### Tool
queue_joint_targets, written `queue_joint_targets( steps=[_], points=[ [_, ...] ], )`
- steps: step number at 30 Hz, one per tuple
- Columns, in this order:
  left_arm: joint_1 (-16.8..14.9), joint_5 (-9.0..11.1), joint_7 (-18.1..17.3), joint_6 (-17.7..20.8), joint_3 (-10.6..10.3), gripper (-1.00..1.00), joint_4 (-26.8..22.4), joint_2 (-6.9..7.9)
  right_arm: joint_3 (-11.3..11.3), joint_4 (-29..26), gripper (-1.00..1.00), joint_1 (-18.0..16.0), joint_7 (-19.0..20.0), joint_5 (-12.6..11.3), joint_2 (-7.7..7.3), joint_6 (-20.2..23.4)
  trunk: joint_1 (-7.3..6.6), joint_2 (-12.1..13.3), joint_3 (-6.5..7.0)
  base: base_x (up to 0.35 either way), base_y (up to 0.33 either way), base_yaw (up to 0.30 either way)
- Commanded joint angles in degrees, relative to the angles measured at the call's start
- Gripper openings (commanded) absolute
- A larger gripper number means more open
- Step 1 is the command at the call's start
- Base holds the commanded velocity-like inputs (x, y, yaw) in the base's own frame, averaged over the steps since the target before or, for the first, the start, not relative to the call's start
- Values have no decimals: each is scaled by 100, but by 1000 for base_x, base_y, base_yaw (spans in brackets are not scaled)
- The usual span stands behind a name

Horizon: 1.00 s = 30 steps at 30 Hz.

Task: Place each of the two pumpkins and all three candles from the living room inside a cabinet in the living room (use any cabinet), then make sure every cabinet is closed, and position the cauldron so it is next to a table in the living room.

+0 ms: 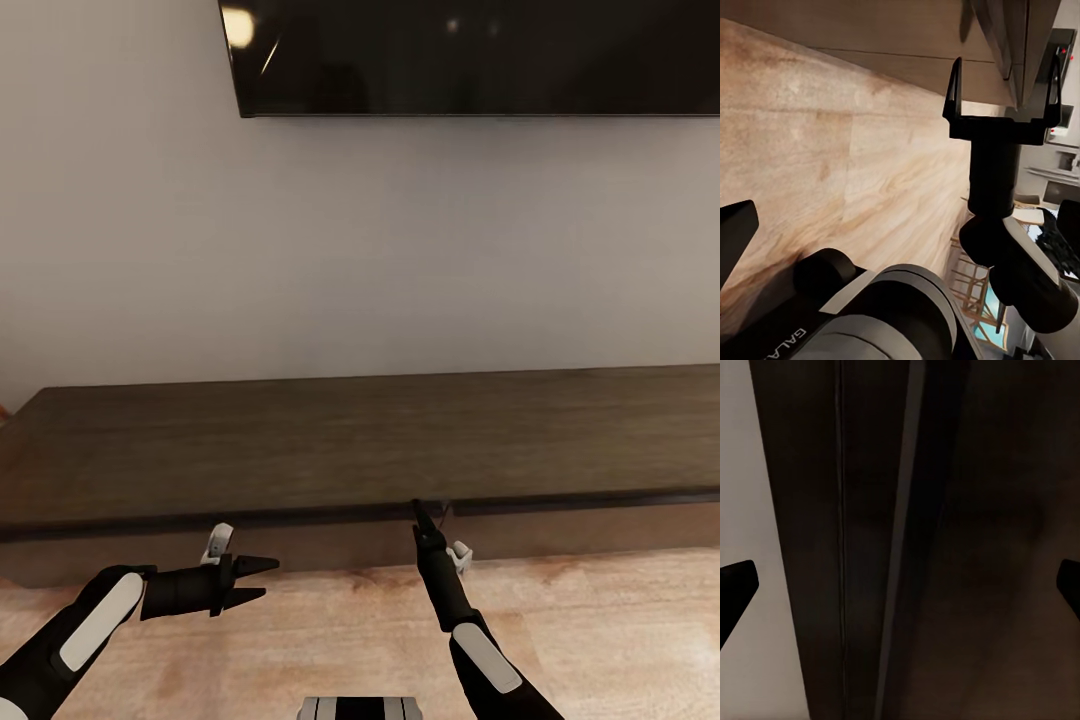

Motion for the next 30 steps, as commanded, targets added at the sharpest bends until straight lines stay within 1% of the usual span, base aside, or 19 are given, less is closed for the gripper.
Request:
queue_joint_targets(
  steps=[1,10,27,28,30],
  points=[
    [-4,5,-19,17,-11,100,2,5,39,5,100,-5,16,-51,-5,-46,-1,-2,-4,0,0,0],
    [-4,7,-20,19,-11,100,2,5,39,5,100,-5,3,-51,-5,-46,-1,-2,-4,46,0,0],
    [-4,8,-20,17,-11,100,2,14,39,5,100,-5,-14,-51,-5,-46,-1,-2,-4,2,0,0],
    [-4,8,-20,17,-11,100,2,14,39,5,-100,-5,-14,-51,-5,-46,-1,-2,-4,0,0,0],
    [-4,9,-20,17,-11,100,2,14,39,5,-100,-5,-17,-51,-5,-46,-1,-2,-4,0,0,0]
  ],
)
